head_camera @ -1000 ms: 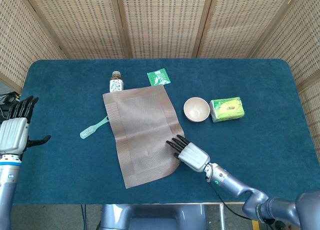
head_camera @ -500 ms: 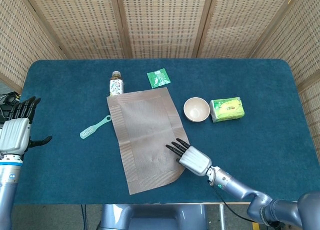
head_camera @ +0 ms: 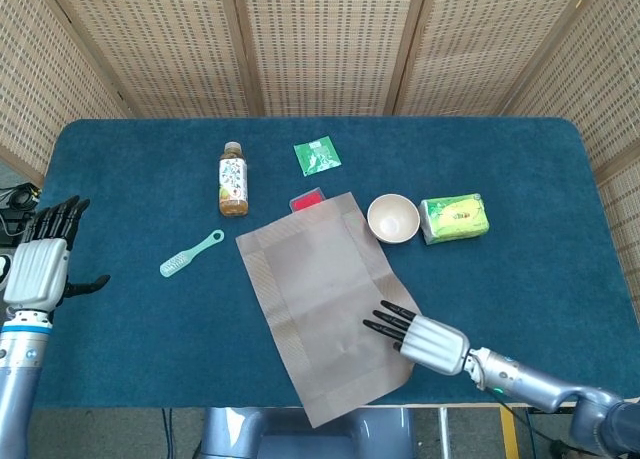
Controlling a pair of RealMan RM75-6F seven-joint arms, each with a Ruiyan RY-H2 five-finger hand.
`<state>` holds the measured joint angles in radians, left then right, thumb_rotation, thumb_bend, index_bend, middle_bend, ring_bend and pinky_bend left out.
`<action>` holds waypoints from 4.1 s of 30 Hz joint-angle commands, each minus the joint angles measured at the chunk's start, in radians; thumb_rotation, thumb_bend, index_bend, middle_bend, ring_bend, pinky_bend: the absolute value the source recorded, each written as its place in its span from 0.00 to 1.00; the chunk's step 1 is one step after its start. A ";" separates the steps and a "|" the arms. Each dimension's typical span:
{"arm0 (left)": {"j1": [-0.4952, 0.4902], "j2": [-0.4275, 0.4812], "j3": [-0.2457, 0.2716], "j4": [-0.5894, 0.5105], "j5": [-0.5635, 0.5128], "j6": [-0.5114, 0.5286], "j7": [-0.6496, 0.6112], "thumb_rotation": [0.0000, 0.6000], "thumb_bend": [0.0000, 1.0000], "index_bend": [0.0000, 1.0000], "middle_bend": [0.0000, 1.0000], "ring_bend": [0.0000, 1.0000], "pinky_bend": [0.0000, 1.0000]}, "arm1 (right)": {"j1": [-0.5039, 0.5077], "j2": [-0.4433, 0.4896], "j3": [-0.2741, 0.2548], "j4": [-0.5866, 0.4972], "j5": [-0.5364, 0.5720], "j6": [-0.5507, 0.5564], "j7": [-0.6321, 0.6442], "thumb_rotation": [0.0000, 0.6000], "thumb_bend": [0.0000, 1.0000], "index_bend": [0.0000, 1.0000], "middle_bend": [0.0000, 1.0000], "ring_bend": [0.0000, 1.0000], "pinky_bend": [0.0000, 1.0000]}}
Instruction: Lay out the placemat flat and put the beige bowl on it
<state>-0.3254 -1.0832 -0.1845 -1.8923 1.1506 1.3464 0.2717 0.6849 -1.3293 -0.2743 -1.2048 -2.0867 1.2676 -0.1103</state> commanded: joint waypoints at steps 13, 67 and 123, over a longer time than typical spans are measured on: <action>-0.005 0.002 -0.001 0.005 -0.012 -0.014 -0.004 1.00 0.00 0.00 0.00 0.00 0.00 | 0.110 0.023 0.006 0.377 -0.084 -0.023 -0.078 1.00 0.65 0.69 0.00 0.00 0.00; -0.537 -0.593 0.164 0.952 0.673 -0.306 -0.382 1.00 0.00 0.16 0.00 0.00 0.00 | -0.460 0.123 0.362 -0.282 0.697 0.260 0.091 1.00 0.00 0.00 0.00 0.00 0.00; -0.649 -0.849 0.270 1.219 0.626 -0.297 -0.443 1.00 0.32 0.34 0.00 0.00 0.00 | -0.505 0.149 0.411 -0.317 0.623 0.254 0.102 1.00 0.00 0.00 0.00 0.00 0.00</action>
<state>-0.9747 -1.9315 0.0862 -0.6712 1.7788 1.0504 -0.1725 0.1801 -1.1804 0.1370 -1.5212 -1.4632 1.5208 -0.0081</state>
